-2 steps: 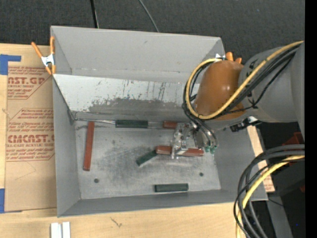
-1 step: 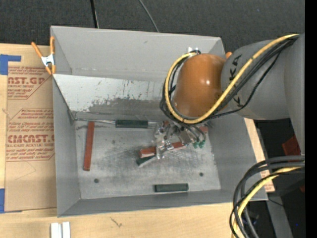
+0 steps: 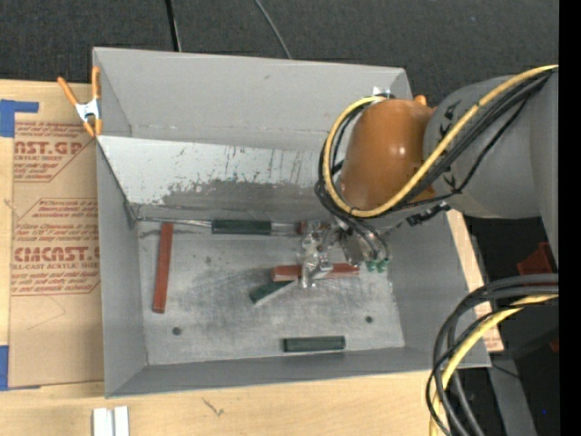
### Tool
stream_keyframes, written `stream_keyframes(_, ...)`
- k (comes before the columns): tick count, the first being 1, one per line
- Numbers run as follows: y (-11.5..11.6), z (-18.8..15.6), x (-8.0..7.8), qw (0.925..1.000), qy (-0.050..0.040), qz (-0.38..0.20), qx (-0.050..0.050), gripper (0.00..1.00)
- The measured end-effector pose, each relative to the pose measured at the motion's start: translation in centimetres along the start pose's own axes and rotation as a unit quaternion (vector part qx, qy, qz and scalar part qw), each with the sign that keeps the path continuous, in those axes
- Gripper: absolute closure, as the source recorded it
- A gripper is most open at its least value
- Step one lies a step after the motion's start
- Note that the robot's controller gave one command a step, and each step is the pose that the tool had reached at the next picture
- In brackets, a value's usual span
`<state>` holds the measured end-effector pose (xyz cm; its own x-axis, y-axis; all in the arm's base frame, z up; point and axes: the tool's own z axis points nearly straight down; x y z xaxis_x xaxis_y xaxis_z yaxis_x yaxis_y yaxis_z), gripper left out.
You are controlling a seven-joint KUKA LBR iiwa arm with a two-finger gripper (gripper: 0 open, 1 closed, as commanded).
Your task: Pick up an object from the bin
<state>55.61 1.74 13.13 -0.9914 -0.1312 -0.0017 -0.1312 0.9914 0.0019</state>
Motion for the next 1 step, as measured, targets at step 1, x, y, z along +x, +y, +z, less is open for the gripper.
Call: stream_keyframes(1,0.98,3.05,0.26,0.9984,0.0005,0.056,0.001,0.00)
